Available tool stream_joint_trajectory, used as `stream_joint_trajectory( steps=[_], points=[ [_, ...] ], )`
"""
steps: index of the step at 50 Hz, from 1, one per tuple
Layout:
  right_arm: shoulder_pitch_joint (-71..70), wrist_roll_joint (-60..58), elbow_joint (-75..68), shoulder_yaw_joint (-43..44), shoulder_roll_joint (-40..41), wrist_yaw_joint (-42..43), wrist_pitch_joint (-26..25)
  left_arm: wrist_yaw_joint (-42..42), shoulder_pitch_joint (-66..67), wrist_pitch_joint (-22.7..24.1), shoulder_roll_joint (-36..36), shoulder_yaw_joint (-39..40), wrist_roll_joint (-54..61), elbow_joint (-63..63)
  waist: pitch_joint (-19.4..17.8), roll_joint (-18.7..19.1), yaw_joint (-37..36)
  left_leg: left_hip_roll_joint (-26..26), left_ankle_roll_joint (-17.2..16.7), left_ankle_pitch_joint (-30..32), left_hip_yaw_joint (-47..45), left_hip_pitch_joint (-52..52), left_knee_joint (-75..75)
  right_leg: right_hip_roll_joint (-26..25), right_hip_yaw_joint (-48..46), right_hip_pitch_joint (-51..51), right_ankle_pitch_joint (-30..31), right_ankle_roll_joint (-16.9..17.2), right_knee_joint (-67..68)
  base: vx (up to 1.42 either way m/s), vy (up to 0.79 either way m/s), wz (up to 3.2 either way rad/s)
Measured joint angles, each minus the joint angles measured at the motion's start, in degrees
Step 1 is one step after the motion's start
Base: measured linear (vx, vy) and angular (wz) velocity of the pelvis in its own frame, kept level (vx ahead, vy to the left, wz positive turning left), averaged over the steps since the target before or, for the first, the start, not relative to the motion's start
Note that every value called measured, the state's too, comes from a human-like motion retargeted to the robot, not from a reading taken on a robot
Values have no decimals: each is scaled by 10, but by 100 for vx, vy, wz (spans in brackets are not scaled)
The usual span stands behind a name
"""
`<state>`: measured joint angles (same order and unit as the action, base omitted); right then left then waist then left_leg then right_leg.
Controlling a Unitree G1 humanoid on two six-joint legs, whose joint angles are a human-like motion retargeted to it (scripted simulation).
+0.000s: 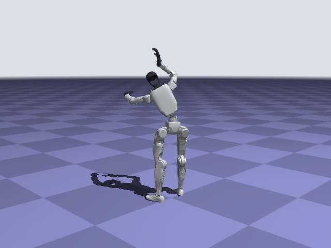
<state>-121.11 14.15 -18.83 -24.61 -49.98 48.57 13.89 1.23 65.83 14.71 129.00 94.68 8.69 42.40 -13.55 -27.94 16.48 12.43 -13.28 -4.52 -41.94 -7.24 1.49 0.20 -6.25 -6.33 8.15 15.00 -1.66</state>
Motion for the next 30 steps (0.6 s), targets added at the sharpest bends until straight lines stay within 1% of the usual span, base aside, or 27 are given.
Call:
stream_joint_trajectory(
  steps=[2, 3, 5, 7, 8, 10, 11, 15, 18, 21, 25, 30],
  points=[
    [-17, -84, -67, -40, 95, -31, -69, -3, 0, 3, 0, 19, 4, -9, -16, 1, -12, -3, 3, 1, 12, 10, 0, 7, -9, -3, -1, 0, 1, -5, 3, 54],
    [-15, -116, -101, -60, 146, -60, -100, -4, 0, 4, 0, 30, 5, -14, -24, 2, -18, -4, 4, 2, 19, 15, -1, 10, -15, -4, -2, 0, 1, -5, 3, 61],
    [10, -142, -169, -91, 249, -151, -141, -8, 0, 6, 0, 48, 5, -30, -41, 3, -31, -8, 7, 3, 34, 26, -1, 17, -27, -6, -3, 0, 1, -4, 3, 69],
    [57, -135, -243, -99, 349, -250, -154, -11, 0, 8, 0, 59, 6, -53, -55, 5, -42, -12, 9, 5, 54, 38, -3, 27, -43, -5, -6, 0, 0, -2, 4, 83],
    [86, -127, -270, -100, 382, -283, -156, -7, 0, 10, 0, 64, 7, -67, -63, 7, -51, -15, 9, 8, 63, 45, 0, 31, -51, -7, -7, 0, -1, -1, 4, 89],
    [150, -114, -311, -90, 435, -306, -160, 1, 0, 13, 0, 64, 6, -99, -77, 11, -67, -23, 8, 14, 83, 55, 6, 42, -69, -7, -10, 0, -1, 1, 7, 95],
    [184, -106, -320, -78, 451, -297, -160, 5, 0, 15, 0, 59, 2, -117, -81, 14, -75, -28, 7, 18, 94, 58, 12, 47, -78, -5, -13, 0, 0, 4, 9, 99],
    [300, -64, -329, -31, 482, -270, -153, 15, 0, 20, 0, 32, -2, -174, -89, 27, -100, -45, -6, 30, 130, 65, 31, 70, -110, 2, -26, 0, 6, 8, 12, 89],
    [349, -16, -330, -2, 488, -279, -146, 7, 0, 17, 0, 22, 35, -192, -86, 32, -113, -55, -15, 28, 148, 66, 31, 86, -125, 9, -37, 0, 14, 12, 14, 65],
    [367, 42, -334, 37, 489, -278, -139, -4, 0, 4, 0, 28, 107, -190, -92, 29, -122, -65, -15, 23, 165, 63, 30, 103, -138, 20, -49, 0, 25, 14, 13, 56],
    [351, 82, -350, 96, 474, -248, -138, -17, 0, -19, 0, 45, 228, -172, -114, 17, -151, -73, -1, 16, 183, 57, 25, 117, -150, 32, -63, -3, 40, 13, 8, 35],
    [358, 84, -370, 160, 429, -208, -141, -33, 0, -53, 0, 7, 370, -150, -119, 0, -220, -56, 12, 17, 201, 77, 20, 103, -165, 21, -72, -27, 48, 11, -3, 23]
  ],
)
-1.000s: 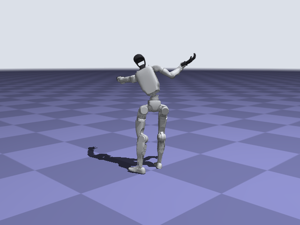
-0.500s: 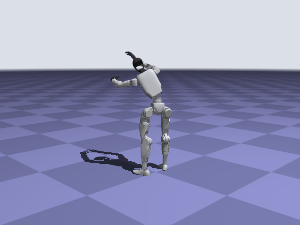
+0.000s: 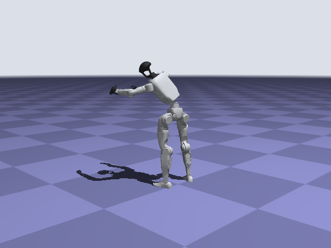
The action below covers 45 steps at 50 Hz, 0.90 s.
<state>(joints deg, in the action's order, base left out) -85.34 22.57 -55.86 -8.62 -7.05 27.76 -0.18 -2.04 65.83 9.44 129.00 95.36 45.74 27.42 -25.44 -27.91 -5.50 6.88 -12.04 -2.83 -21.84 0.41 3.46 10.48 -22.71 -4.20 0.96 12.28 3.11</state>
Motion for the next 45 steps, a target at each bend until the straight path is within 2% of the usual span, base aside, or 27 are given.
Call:
stream_joint_trajectory(
  steps=[3, 5, 6, 7, 8, 9, 12, 15, 23, 28, 33, 35, 38, 40, 42, 45],
  points=[
    [30, -10, -8, 42, -36, 29, 0, -14, 0, -32, -6, -43, 63, 18, -6, -9, -60, 15, -1, 1, 19, 8, -2, -14, -19, 4, -5, -13, 1, 11, -4, 44],
    [85, -20, -8, 79, -34, 49, 2, -19, 0, -36, -106, -142, 105, -38, -15, -14, -115, 32, -8, -6, 27, -34, -2, -30, -29, 53, -12, -19, -4, 15, -4, 25],
    [155, -24, -7, 84, -6, 56, 7, 0, -21, -11, -249, -290, 92, -136, -14, -9, -153, 25, -11, -17, 19, -106, 1, -24, -24, 120, -22, -15, -4, 19, 5, 17],
    [228, -26, -1, 45, -16, 65, 13, 39, -168, 14, -462, -533, 17, -150, 24, 26, -163, 11, -9, -20, 22, -129, 5, -8, -27, 140, -31, -10, 6, 18, 18, 81],
    [307, -24, 18, -81, -100, 78, 23, 118, -566, 38, -818, -962, -179, 1, 136, 119, -116, -20, 5, -8, 45, -52, 10, 29, -45, 65, -37, -4, 34, 15, 20, 133],
    [348, -18, 35, -116, -145, 82, 32, 149, -691, 46, -955, -1097, -239, 78, 173, 154, -113, -30, 8, -4, 59, -24, 12, 42, -57, 41, -40, -2, 44, 11, 16, 142],
    [408, 3, 79, -87, -207, 78, 51, 167, -635, 37, -1014, -1029, -202, 180, 173, 162, -159, -30, 5, -3, 84, -17, 14, 43, -86, 52, -43, -5, 41, 9, 4, 88],
    [460, 15, 102, -60, -253, 79, 63, 189, -577, 26, -1042, -936, -141, 270, 172, 168, -194, -33, 2, 0, 109, -11, 15, 44, -116, 67, -43, -9, 35, 7, 4, 84],
    [523, 105, 85, 18, -331, 100, 67, 283, -487, 14, -1039, -700, 76, 446, 163, 213, -258, -47, -3, 7, 147, -2, 15, 54, -166, 92, -40, -18, 30, 2, 6, 55],
    [525, 69, 57, 27, -386, 113, 43, 348, -489, 27, -967, -553, 173, 472, 169, 263, -282, -58, -7, 15, 151, 3, 15, 66, -177, 91, -38, -17, 36, -4, 7, 20],
    [501, -9, 43, -7, -431, 122, 19, 380, -532, 89, -819, -435, 243, 411, 186, 313, -277, -67, -19, 22, 153, 8, 15, 76, -184, 90, -37, -14, 39, -5, 5, 13],
    [480, -46, 36, -24, -438, 121, 10, 381, -556, 123, -753, -411, 261, 357, 194, 330, -265, -69, -25, 24, 153, 9, 15, 78, -186, 90, -35, -13, 39, -6, 3, 6],
    [439, -105, 32, -57, -434, 103, -9, 358, -590, 144, -659, -431, 218, 248, 204, 348, -237, -70, -28, 27, 151, 8, 15, 80, -183, 89, -33, -13, 38, -6, 2, -6],
    [413, -132, 36, -83, -423, 92, -22, 348, -646, 173, -602, -443, 237, 141, 211, 358, -215, -69, -30, 28, 147, 7, 15, 80, -178, 87, -31, -12, 38, -6, 2, -19],
    [371, -152, 33, -119, -403, 89, -31, 334, -743, 231, -557, -487, 292, 15, 211, 367, -185, -70, -30, 28, 141, 7, 15, 80, -172, 84, -28, -9, 38, -7, 2, -28],
    [305, -177, 25, -184, -373, 70, -32, 296, -891, 246, -502, -613, 231, -104, 207, 385, -135, -67, -30, 28, 132, 3, 15, 79, -160, 81, -24, -7, 38, -8, 2, -35]
  ],
)
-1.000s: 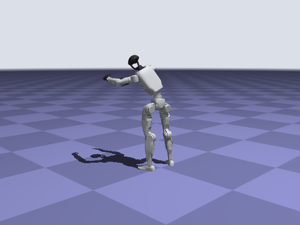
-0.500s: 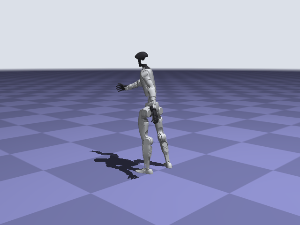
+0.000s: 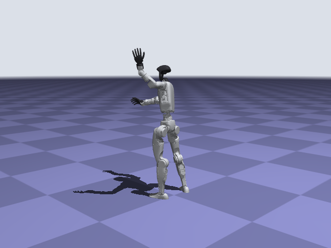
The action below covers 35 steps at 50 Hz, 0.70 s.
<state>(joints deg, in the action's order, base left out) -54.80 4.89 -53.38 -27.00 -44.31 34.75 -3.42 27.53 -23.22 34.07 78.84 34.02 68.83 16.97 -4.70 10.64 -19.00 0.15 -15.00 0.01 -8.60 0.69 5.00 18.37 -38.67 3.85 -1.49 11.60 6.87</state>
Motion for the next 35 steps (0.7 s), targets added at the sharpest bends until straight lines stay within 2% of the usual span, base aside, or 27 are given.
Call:
stream_joint_trajectory(
  steps=[2, 3, 5, 8, 11, 13, 16, 18, 20, 24, 30, 35],
  points=[
    [-43, -8, -16, -37, 11, -15, 3, 11, -206, -22, -13, -197, -104, -52, -6, 14, 19, 2, 0, 0, -6, -5, 0, -1, 9, -1, 2, 1, 1, -9, 2, -39],
    [-52, -11, -18, -45, 13, -22, 5, 13, -325, -40, -35, -316, -153, -63, -5, 17, 22, 2, 1, 0, -10, -6, 0, -1, 14, -2, 3, 2, 0, -9, 3, -41],
    [-65, -20, -17, -56, 26, -33, 5, -1, -505, -82, -101, -504, -225, -60, -5, 16, 35, 3, 3, 0, -17, -7, 0, -2, 24, -7, 6, 3, -1, -9, 4, -40],
    [-90, -30, -20, -69, 57, -39, 0, -37, -637, -138, -251, -669, -253, 5, -14, 5, 64, 2, 6, -1, -26, -6, 0, -1, 38, -16, 10, 4, -2, -10, 6, -37],
    [-128, -33, -37, -88, 95, -37, -4, -73, -659, -186, -426, -746, -210, 124, -31, -6, 95, 0, 11, -2, -36, -4, 0, 0, 53, -26, 13, 6, -3, -10, 7, -39],
    [-157, -44, -54, -103, 122, -36, -4, -90, -647, -217, -539, -770, -202, 230, -44, -12, 117, -1, 12, -3, -44, -4, 0, 1, 64, -33, 15, 7, -3, -9, 7, -45],
    [-189, -88, -63, -124, 159, -22, -6, -64, -599, -238, -672, -754, -238, 363, -65, -22, 150, -1, 12, -5, -60, -6, 0, 1, 83, -42, 19, 11, -5, -7, 6, -51],
    [-203, -128, -58, -145, 173, -14, -12, -32, -553, -232, -727, -725, -250, 407, -76, -31, 167, -1, 10, -7, -71, -7, 0, 0, 96, -48, 22, 13, -7, -4, 4, -55],
    [-211, -171, -52, -166, 178, -8, -20, -18, -501, -223, -750, -702, -253, 418, -82, -42, 176, -1, 8, -9, -83, -9, 0, -2, 107, -51, 25, 15, -12, -2, 3, -51],
    [-215, -245, -50, -192, 168, -3, -35, -38, -392, -224, -730, -676, -304, 391, -85, -63, 172, 1, 11, -15, -98, -17, 0, -7, 123, -50, 28, 16, -21, 1, 0, -37],
    [-192, -308, -78, -192, 140, -20, -40, -109, -203, -223, -649, -627, -413, 313, -75, -105, 138, 9, 22, -24, -98, -27, -2, -15, 122, -40, 19, 11, -19, 4, -2, 2],
    [-158, -356, -96, -213, 100, -31, -51, -155, -20, -212, -566, -580, -399, 278, -61, -142, 99, 16, 26, -29, -81, -29, -2, -18, 103, -33, 5, 6, -3, 8, -5, 31]
  ],
)
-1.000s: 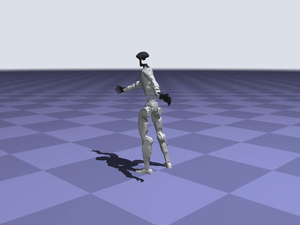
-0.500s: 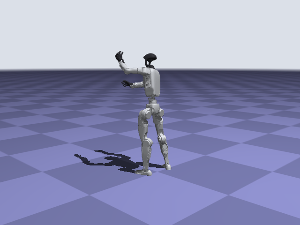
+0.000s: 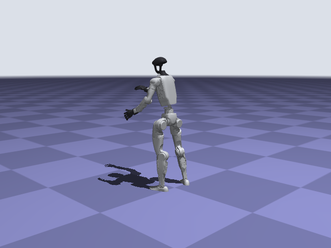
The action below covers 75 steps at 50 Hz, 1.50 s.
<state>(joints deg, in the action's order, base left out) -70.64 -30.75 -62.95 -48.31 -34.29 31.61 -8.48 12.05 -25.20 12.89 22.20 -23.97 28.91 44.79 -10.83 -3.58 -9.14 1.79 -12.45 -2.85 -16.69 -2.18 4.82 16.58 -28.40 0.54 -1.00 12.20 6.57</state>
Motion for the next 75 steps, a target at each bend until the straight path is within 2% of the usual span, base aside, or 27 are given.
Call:
stream_joint_trajectory(
  steps=[5, 10, 15, 22, 27, 32, 33, 35, 38, 40, 41, 43, 45, 47, 50, 53, 57, 58, 61, 64, 68, 70, 75],
  points=[
    [49, -26, -16, 4, -45, 3, 2, -12, 169, -9, 66, 82, 8, 78, 13, -29, -50, 6, -3, -5, 22, -1, 1, -1, -25, 8, -15, -3, 17, 10, -3, 43],
    [104, -46, -13, 18, -105, 3, 1, 45, 291, -21, 96, 256, 24, 216, 20, -41, -108, 7, -6, -8, 45, -1, 2, 2, -49, 19, -25, -7, 30, 10, 0, 44],
    [148, -62, -6, 32, -166, -18, -6, 107, 378, -1, 113, 500, 161, 245, 22, -35, -164, 2, -9, -8, 65, 0, 2, 9, -71, 30, -28, -9, 37, 7, 3, 41],
    [181, -73, -22, 40, -230, -42, -20, 167, 413, 57, 150, 731, 380, 203, 35, 1, -208, -11, -11, -1, 93, 8, 2, 19, -106, 47, -22, -12, 31, 2, 4, 43],
    [178, -82, -28, 48, -251, -47, -20, 203, 379, 128, 232, 819, 471, 135, 51, 38, -206, -21, -15, 8, 110, 17, 2, 24, -128, 55, -16, -13, 20, -3, 3, 36],
    [152, -103, -28, 21, -248, -59, -16, 211, 317, 190, 359, 830, 447, 6, 70, 70, -183, -25, -25, 15, 112, 26, 2, 25, -135, 54, -9, -9, 9, -4, 1, 7],
    [143, -107, -28, 14, -245, -69, -10, 192, 313, 176, 393, 818, 383, -9, 73, 75, -177, -27, -25, 16, 111, 27, 2, 26, -134, 53, -7, -7, 7, -6, 3, -6],
    [126, -112, -27, -6, -229, -71, -11, 215, 256, 209, 460, 812, 392, -84, 81, 85, -159, -29, -26, 18, 107, 30, 2, 27, -131, 49, -3, -3, 3, -6, 3, -14],
    [82, -113, -26, -45, -193, -76, -7, 234, 144, 248, 560, 747, 348, -193, 84, 99, -120, -32, -26, 21, 99, 35, 2, 28, -123, 42, 3, 3, -2, -7, 2, -22],
    [34, -108, -32, -86, -156, -73, -7, 257, 19, 300, 595, 654, 359, -295, 78, 114, -83, -32, -26, 23, 93, 37, 2, 28, -118, 37, 7, 7, -5, -8, 2, -26],
    [14, -102, -40, -105, -150, -75, -3, 263, -87, 300, 591, 552, 317, -324, 76, 126, -77, -32, -26, 24, 90, 36, 2, 28, -114, 36, 8, 8, -6, -9, 2, -31],
    [-8, -94, -46, -129, -144, -80, 3, 263, -315, 285, 564, 325, 244, -361, 74, 142, -72, -30, -26, 25, 83, 35, 2, 27, -105, 32, 12, 10, -8, -9, 2, -38],
    [-13, -87, -47, -131, -135, -85, 4, 243, -526, 256, 506, 107, 202, -362, 74, 144, -67, -29, -26, 26, 75, 36, 2, 25, -95, 26, 15, 11, -9, -9, 2, -41],
    [-24, -80, -48, -134, -111, -89, 1, 208, -634, 220, 431, -22, 191, -344, 69, 142, -50, -27, -26, 28, 68, 38, 2, 25, -86, 18, 17, 11, -9, -9, 2, -39],
    [-49, -70, -60, -135, -69, -93, -4, 161, -714, 159, 300, -140, 173, -277, 54, 134, -19, -26, -26, 29, 58, 40, 2, 24, -72, 8, 21, 10, -10, -9, 3, -38],
    [-80, -66, -79, -136, -23, -90, -7, 139, -704, 104, 155, -184, 133, -173, 35, 128, 16, -25, -25, 29, 48, 41, 2, 23, -57, -1, 24, 10, -10, -8, 4, -39],
    [-122, -90, -109, -146, 46, -70, -16, 119, -620, 40, -34, -204, 103, 1, 6, 116, 67, -26, -23, 27, 30, 39, 2, 24, -33, -12, 29, 11, -13, -7, 6, -46],
    [-133, -126, -124, -151, 69, -56, -26, 118, -594, 30, -68, -202, 99, 39, -3, 111, 80, -26, -22, 26, 25, 38, 2, 24, -27, -14, 30, 10, -14, -5, 4, -56],
    [-147, -120, -123, -118, 122, -21, -26, 130, -524, 12, -139, -165, 79, 125, -23, 87, 112, -25, -25, 21, 5, 31, 2, 21, -5, -19, 34, 15, -19, -3, 3, -60],
    [-153, -128, -115, -115, 146, -15, -25, 147, -470, 23, -141, -130, 46, 126, -33, 59, 121, -22, -25, 17, -15, 25, 2, 16, 15, -23, 39, 19, -27, -1, 0, -64],
    [-149, -165, -128, -104, 154, -11, -32, 142, -408, 47, -88, -87, 16, 56, -34, 22, 103, -16, -18, 11, -35, 16, 2, 7, 33, -23, 44, 23, -38, 2, -3, -49],
    [-141, -141, -111, -121, 138, -35, -26, 112, -378, 47, -62, -71, 38, 26, -30, 6, 86, -13, -13, 8, -40, 14, 2, 2, 36, -22, 45, 24, -41, 5, -4, -23],
    [-100, -54, -99, -55, 111, -73, -16, 18, -271, 32, -19, -33, 98, -22, -11, -30, 40, -4, -2, 0, -29, 8, 2, -5, 25, -12, 34, 21, -35, 9, -4, 15]
  ],
)
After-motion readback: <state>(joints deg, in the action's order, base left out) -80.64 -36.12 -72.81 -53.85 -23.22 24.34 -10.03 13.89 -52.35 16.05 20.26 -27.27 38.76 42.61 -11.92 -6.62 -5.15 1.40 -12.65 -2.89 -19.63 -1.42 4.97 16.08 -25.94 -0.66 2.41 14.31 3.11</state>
